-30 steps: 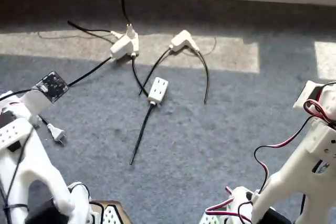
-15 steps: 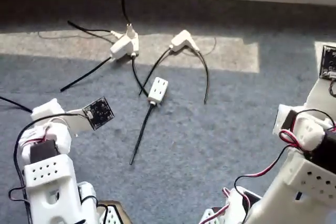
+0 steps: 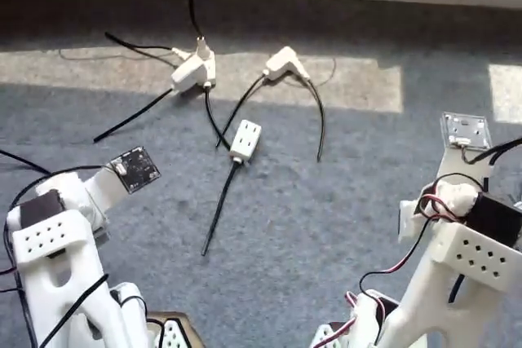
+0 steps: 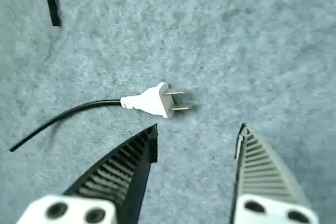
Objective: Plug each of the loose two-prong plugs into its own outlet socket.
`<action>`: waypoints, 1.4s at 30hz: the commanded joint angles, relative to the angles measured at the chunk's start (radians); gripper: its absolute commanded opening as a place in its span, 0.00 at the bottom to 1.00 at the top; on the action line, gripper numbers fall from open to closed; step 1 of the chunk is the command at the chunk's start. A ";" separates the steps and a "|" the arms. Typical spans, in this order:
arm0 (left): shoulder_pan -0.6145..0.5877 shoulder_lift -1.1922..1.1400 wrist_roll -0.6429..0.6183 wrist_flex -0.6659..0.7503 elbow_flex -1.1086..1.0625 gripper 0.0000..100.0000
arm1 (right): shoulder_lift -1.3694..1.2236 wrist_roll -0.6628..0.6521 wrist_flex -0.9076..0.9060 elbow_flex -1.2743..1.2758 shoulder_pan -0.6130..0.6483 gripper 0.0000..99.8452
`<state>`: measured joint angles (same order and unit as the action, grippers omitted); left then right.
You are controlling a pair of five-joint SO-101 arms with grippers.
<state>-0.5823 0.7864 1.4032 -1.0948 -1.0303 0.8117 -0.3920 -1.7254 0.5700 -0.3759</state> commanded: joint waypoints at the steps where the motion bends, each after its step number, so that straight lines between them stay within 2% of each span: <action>1: -0.051 0.044 0.760 -0.232 0.082 0.23 | 0.084 0.014 -0.035 0.081 0.097 0.28; 5: -0.053 0.119 0.760 -0.413 0.084 0.23 | 0.314 0.123 -0.012 0.182 0.232 0.28; 9: -0.054 0.188 0.760 -0.588 0.084 0.23 | 0.582 0.095 0.021 0.222 0.239 0.28; 11: -0.054 0.208 0.760 -0.586 0.084 0.23 | 0.639 0.048 0.028 0.245 0.236 0.28; 18: -0.056 0.220 0.760 -0.325 0.084 0.23 | 0.591 0.038 0.097 0.343 0.239 0.28; 22: -0.051 0.225 0.763 -0.292 0.064 0.23 | 0.590 0.038 0.246 0.452 0.240 0.28; 24: -0.036 0.223 0.764 -0.227 0.027 0.23 | 0.585 0.043 0.344 0.519 0.245 0.28; 27: -0.041 0.225 0.760 -0.118 -0.039 0.23 | 0.584 0.137 0.496 0.650 0.309 0.28; 32: -0.056 0.223 0.772 -0.126 -0.039 0.23 | 0.590 0.308 0.630 0.819 0.443 0.28; 37: -0.070 0.214 1.088 -0.035 -0.053 0.23 | 0.590 0.319 0.774 0.997 0.472 0.28; 39: -0.064 0.211 1.152 0.026 -0.051 0.23 | 0.590 0.319 0.796 1.024 0.472 0.28; 42: -0.042 0.137 1.163 0.175 -0.044 0.23 | 0.590 0.319 0.802 1.030 0.476 0.28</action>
<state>-0.6406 0.9920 1.4032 -1.0886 -1.0886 1.3978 -0.0821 -0.9536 1.6011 0.0859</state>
